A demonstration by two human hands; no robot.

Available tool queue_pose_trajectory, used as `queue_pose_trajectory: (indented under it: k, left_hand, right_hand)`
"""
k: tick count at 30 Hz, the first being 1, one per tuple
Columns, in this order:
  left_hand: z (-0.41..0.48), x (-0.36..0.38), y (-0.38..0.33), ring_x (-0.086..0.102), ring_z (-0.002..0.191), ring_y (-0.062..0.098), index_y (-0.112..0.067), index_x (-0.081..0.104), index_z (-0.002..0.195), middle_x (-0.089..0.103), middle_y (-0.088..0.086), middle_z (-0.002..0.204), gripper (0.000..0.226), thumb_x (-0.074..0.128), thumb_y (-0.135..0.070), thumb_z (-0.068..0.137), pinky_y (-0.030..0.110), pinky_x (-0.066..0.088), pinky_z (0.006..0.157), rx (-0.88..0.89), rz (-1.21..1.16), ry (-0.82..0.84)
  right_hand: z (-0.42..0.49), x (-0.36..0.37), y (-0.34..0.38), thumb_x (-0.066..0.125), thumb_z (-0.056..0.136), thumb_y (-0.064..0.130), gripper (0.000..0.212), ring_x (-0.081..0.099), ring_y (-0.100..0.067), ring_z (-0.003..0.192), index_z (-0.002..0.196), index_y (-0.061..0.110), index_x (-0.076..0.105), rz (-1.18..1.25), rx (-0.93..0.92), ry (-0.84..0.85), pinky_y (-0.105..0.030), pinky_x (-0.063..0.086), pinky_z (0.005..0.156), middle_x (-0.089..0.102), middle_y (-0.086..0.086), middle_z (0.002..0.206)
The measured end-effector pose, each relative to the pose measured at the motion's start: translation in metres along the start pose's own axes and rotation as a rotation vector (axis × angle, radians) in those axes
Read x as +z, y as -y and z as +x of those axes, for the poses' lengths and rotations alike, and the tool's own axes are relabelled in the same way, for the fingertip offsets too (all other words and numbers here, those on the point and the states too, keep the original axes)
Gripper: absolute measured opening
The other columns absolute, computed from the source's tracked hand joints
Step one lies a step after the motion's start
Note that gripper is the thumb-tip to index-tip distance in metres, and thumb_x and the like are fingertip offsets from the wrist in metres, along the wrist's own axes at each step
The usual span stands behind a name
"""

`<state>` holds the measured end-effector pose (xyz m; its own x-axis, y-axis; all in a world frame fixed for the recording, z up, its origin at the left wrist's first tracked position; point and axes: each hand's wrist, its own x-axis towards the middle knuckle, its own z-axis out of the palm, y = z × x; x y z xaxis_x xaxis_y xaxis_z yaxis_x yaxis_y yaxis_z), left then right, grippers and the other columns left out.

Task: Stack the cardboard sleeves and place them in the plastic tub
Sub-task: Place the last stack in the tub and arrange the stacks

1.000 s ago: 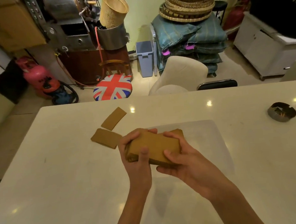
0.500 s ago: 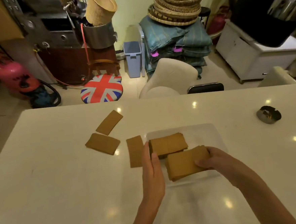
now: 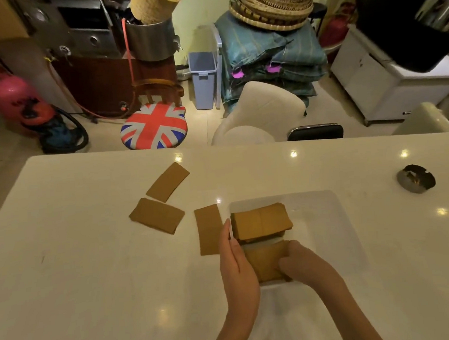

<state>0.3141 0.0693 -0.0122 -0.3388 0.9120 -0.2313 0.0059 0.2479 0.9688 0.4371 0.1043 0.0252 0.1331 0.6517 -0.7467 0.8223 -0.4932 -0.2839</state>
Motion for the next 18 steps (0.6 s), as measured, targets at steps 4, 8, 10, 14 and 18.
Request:
queue_pose_trajectory:
  k: [4,8,10,14,18]
  left_hand:
    - [0.001,0.0,0.003,0.032,0.122,-0.029,-0.033,0.035,0.149,0.04,-0.027,0.142,0.048,0.025,-0.036,0.103,-0.008,0.03,0.093,-0.002,0.005,-0.007]
    - [0.0,-0.002,0.0,0.029,0.115,-0.038,-0.045,0.03,0.142,0.034,-0.041,0.135,0.04,0.027,-0.029,0.106,-0.005,0.03,0.097,0.001,0.034,0.015]
    - [0.0,-0.002,-0.002,0.029,0.113,-0.039,-0.045,0.03,0.142,0.033,-0.042,0.133,0.04,0.027,-0.026,0.107,-0.005,0.031,0.097,0.007,0.035,0.026]
    - [0.0,-0.002,-0.002,0.029,0.116,-0.038,-0.039,0.033,0.144,0.037,-0.037,0.137,0.041,0.029,-0.021,0.108,-0.01,0.027,0.093,0.03,0.037,0.018]
    - [0.0,-0.002,0.0,0.032,0.124,-0.028,-0.036,0.034,0.147,0.039,-0.03,0.143,0.042,0.029,-0.023,0.108,-0.009,0.027,0.095,0.049,0.054,0.006]
  right_hand:
    - [-0.004,0.004,0.002,0.049,0.085,0.023,0.029,0.054,-0.02,0.092,0.111,0.012,0.046,-0.074,-0.003,-0.056,-0.03,0.045,0.079,0.05,0.0,0.096]
    - [-0.005,0.006,-0.003,0.05,0.089,0.021,0.028,0.051,-0.023,0.094,0.113,0.009,0.044,-0.113,-0.037,-0.138,-0.03,0.042,0.077,0.048,-0.009,0.114]
    - [-0.007,0.004,-0.007,0.053,0.088,0.021,0.021,0.052,-0.021,0.089,0.104,0.012,0.044,-0.092,-0.062,-0.148,-0.027,0.042,0.071,0.052,-0.007,0.106]
    - [-0.01,0.0,-0.004,0.057,0.089,0.032,0.024,0.061,-0.019,0.09,0.102,0.012,0.06,-0.148,-0.108,-0.091,-0.021,0.038,0.058,0.062,-0.002,0.098]
    - [-0.013,-0.007,-0.008,0.057,0.089,0.038,0.03,0.061,-0.019,0.092,0.104,0.012,0.06,-0.165,-0.129,-0.052,-0.022,0.038,0.059,0.061,-0.001,0.095]
